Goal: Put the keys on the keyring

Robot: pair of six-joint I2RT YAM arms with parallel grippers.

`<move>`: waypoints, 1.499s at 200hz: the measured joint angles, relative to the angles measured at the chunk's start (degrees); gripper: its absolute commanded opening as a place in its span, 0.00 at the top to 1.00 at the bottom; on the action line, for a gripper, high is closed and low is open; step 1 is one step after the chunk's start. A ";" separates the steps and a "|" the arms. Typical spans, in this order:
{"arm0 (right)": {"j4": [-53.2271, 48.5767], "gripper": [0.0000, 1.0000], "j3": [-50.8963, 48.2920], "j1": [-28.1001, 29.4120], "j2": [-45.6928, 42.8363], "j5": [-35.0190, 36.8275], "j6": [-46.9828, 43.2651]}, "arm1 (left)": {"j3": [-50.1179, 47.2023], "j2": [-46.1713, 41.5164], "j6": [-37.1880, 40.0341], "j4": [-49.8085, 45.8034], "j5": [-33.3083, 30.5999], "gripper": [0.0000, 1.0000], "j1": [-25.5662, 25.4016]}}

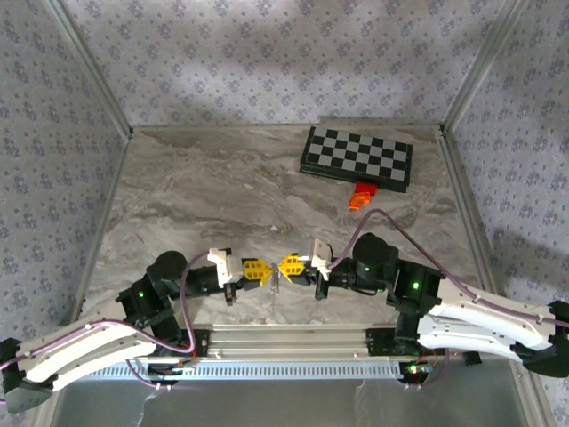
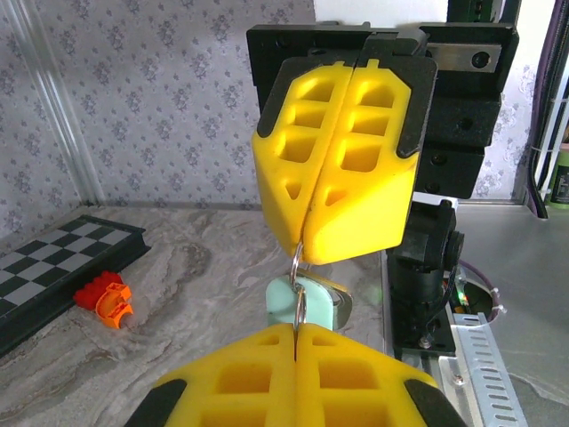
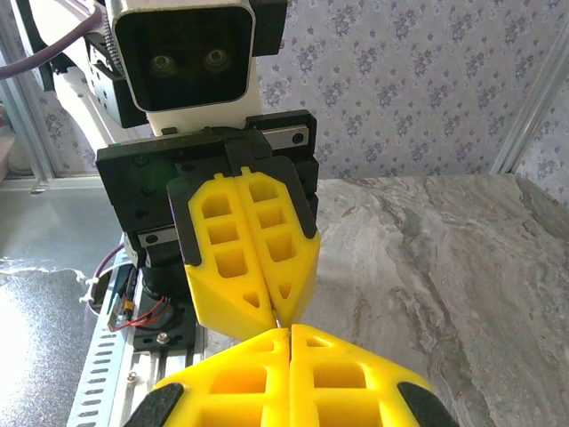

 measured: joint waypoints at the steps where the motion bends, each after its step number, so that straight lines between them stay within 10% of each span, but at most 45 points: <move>1: 0.00 1.00 -0.02 0.00 0.00 -0.02 0.00 | 0.00 0.00 0.00 0.00 -0.02 1.00 0.00; 197: 1.27 1.00 -1.03 0.11 -0.35 -0.74 0.09 | 0.00 -0.07 0.00 0.00 -0.61 1.00 0.00; 300: 19.65 1.00 -5.40 -15.39 0.48 -30.62 19.76 | -0.04 -0.74 0.04 1.25 -0.81 1.00 0.00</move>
